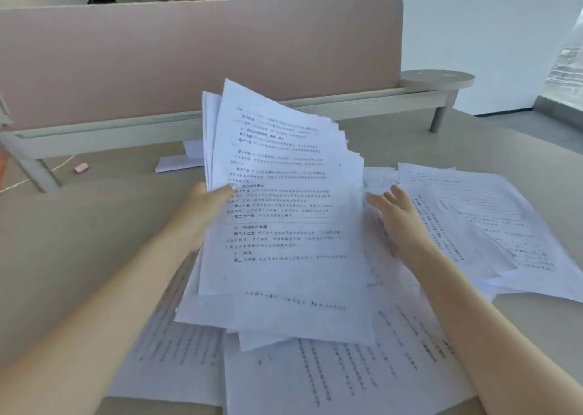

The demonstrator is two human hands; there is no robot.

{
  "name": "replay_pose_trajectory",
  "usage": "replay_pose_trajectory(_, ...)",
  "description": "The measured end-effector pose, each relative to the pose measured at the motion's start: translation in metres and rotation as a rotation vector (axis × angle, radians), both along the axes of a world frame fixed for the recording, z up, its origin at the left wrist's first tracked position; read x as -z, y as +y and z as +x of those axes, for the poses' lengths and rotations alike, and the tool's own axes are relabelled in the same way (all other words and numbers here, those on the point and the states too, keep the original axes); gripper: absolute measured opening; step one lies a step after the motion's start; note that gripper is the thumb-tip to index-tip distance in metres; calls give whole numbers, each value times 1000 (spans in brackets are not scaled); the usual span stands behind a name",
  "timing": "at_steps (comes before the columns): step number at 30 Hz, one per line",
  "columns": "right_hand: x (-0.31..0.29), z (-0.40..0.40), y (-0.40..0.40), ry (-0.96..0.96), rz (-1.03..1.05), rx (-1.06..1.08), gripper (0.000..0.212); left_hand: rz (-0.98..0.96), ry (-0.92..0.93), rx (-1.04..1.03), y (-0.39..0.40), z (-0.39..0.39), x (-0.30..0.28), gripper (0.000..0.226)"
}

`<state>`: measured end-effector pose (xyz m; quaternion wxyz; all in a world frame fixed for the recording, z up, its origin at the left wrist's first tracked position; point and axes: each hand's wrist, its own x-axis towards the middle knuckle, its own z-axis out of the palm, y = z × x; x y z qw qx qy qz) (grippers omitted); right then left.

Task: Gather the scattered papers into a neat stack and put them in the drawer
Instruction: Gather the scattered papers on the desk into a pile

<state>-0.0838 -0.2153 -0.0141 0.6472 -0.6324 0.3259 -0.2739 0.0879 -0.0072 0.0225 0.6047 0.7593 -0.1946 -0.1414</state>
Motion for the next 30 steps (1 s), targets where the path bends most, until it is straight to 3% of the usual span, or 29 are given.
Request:
replay_pose_trajectory(4, -12, 1, 10, -5, 207, -214, 48, -161, 85, -86, 49, -15, 2, 14)
replay_pose_trajectory(6, -21, -3, 19, -13, 369, -401, 52, -179, 118, -98, 68, -30, 11, 13)
replay_pose_trajectory(8, -24, -7, 28, 1, 426, -570, 56, -180, 166, -119, 83, -43, 27, 16)
replay_pose_trajectory(11, -21, -8, 45, 59, 419, -662, 33, -187, 172, -157, 96, -56, 44, 28)
replay_pose_trajectory(14, -13, -4, 57, 187, 293, -649, 20, -194, 144, -243, 100, -60, 48, 18)
replay_pose_trajectory(18, -17, -4, 56, 229, 207, -614, 27, -157, 119, -230, 104, -56, 42, 14)
replay_pose_trajectory(21, -34, -6, 44, 236, 143, -577, 30, 144, 5, -206, 122, -39, 34, 39)
replay_pose_trajectory(24, -50, 9, 33, 385, -175, -555, 31, 400, 7, -214, 146, -17, 32, 58)
replay_pose_trajectory(26, -56, 26, 37, 524, -377, -544, 30, 382, 96, -218, 157, -11, 30, 53)
replay_pose_trajectory(30, -38, 69, 67, 749, -754, -612, 50, 127, 225, -243, 165, -6, 21, 30)
